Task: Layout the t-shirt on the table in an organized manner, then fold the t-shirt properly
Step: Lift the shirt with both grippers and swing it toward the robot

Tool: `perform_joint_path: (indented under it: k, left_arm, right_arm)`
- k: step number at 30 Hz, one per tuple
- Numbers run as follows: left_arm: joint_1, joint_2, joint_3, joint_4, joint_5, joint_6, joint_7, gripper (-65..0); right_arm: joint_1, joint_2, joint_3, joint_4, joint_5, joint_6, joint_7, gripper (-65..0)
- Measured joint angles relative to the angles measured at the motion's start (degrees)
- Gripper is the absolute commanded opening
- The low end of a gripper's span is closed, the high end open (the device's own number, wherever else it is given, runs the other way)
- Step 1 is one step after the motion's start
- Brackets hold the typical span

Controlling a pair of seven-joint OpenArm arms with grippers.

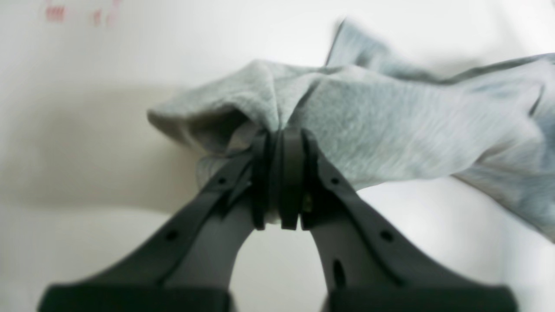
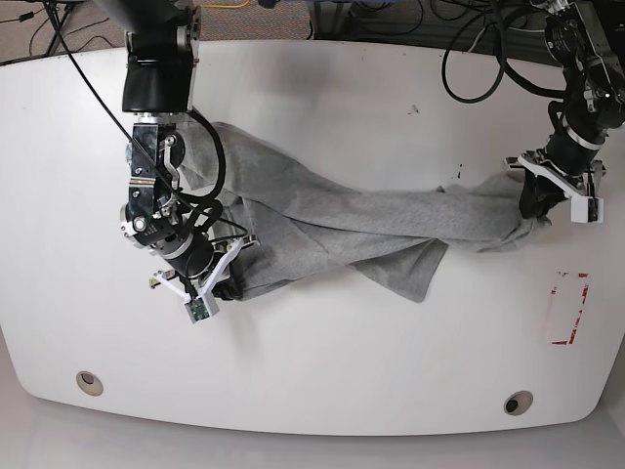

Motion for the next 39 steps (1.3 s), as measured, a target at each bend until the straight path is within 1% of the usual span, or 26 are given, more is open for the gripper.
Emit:
perform_joint_path:
  k: [9,15,20,26,28,33,35,39]
  left_arm:
    - [-10.84,-0.72,0.39,0.2,-0.17,-0.11,0.22,-64.6]
    - [-18.47,-4.33,2.6,0.17,-0.17,-0.24,0.5,-64.6]
    - [-24.57,-5.73,3.54,0.22,-0.26,-0.39,0.28,-64.6]
    - [-31.74,-6.84,4.96,0.24,-0.61,-0.57,0.31,-64.2]
    - [-34.56,-6.82,5.2,0.22,-0.57,-0.72,1.11,-64.0]
    - [-40.52,-6.84,5.33,0.22,0.87,-0.83,3.23,-64.0]
    - [-42.14,-6.99,5.81,0.22,1.57,-0.74,3.08,-64.0]
    - [-42.47,-7.32,7.56,0.22,2.16,-0.61,2.75,-64.0]
  right_arm:
    - [4.07,2.82,-0.07,5.97,0.61,0.11,-2.12,-65.0]
    - [8.46,4.59,-0.09,9.16,0.96,0.28,-2.4,-65.0]
    - [13.88,6.56,-0.17,9.66,1.31,0.87,-4.24,-65.0]
    - [21.64,9.2,-0.63,9.64,1.66,0.85,-4.2,-65.0]
    - [24.79,10.03,-0.79,9.6,2.14,1.38,-4.55,-65.0]
    - [32.61,12.35,-2.12,9.6,2.6,1.33,-6.78,-65.0]
    - [35.47,13.68,-3.37,9.66,2.54,1.49,-6.91,-65.0]
    - [37.97,14.73,-3.93,10.03,2.49,1.79,-6.84,-65.0]
